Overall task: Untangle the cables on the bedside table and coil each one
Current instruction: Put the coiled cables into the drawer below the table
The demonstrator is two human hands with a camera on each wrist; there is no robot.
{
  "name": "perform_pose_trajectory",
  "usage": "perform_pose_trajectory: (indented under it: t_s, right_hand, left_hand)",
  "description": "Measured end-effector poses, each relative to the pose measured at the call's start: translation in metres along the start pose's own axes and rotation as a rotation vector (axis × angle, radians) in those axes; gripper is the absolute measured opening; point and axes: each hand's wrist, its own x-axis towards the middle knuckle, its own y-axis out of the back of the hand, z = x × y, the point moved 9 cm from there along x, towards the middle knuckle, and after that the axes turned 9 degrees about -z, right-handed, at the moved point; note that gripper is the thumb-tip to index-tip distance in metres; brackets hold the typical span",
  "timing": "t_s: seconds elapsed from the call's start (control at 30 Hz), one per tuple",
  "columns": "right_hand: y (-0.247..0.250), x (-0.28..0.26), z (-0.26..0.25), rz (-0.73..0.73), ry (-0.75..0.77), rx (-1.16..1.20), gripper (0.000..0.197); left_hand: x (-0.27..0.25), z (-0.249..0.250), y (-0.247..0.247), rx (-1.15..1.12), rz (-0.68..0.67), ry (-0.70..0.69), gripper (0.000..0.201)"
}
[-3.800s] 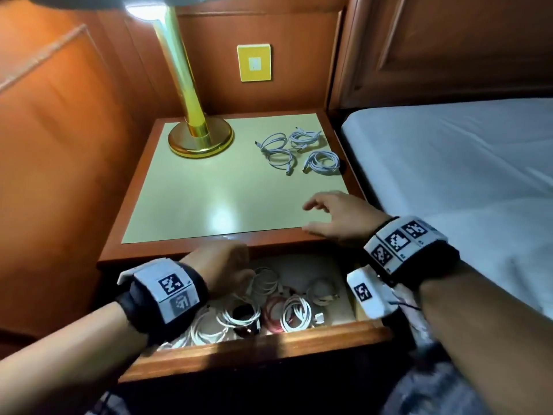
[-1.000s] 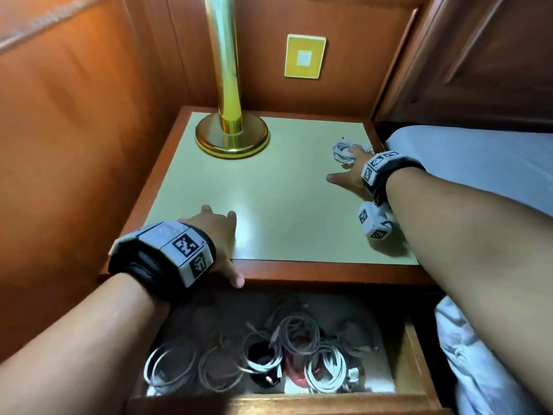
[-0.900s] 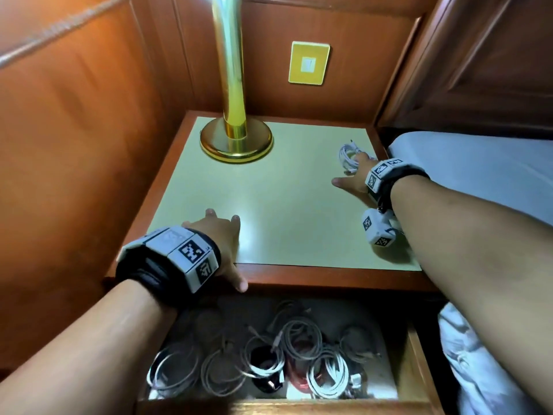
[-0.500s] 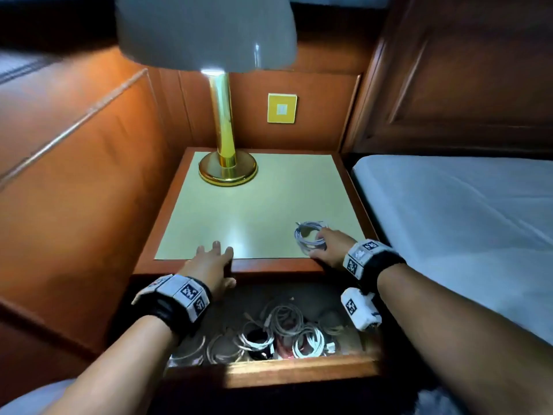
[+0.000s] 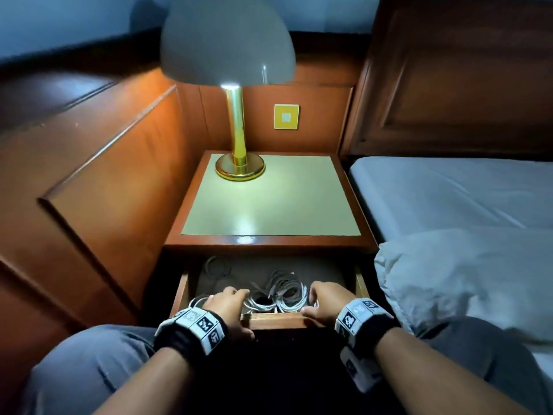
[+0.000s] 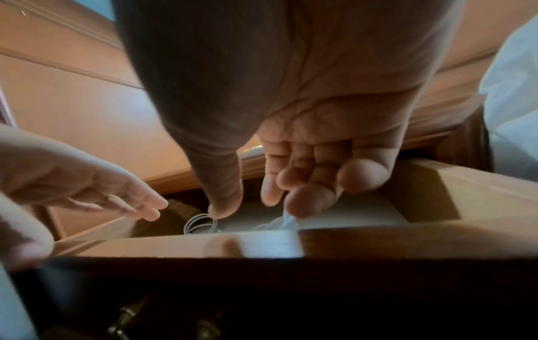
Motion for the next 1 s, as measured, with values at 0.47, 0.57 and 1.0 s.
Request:
perform_pose_trajectory:
  t_s: [0.47,0.57,1.0]
  right_hand:
    - [-0.031,0.017,0.025,-0.124,-0.108,0.008,0.034]
    - [-0.001,0.028,0.042,0.084,-0.178,0.1,0.041]
    - [0.047,0.075,0.003,0.102,-0.009,0.095,0.029]
  left_hand:
    - [0.026,-0.019,0.02,-0.017,0.278,0.175,0.135]
    - [0.04,-0.043,0.053,-0.063,0.48,0.242,0.124]
    - [0.092,-0.059,0.099,0.139,0.481,0.202,0.096]
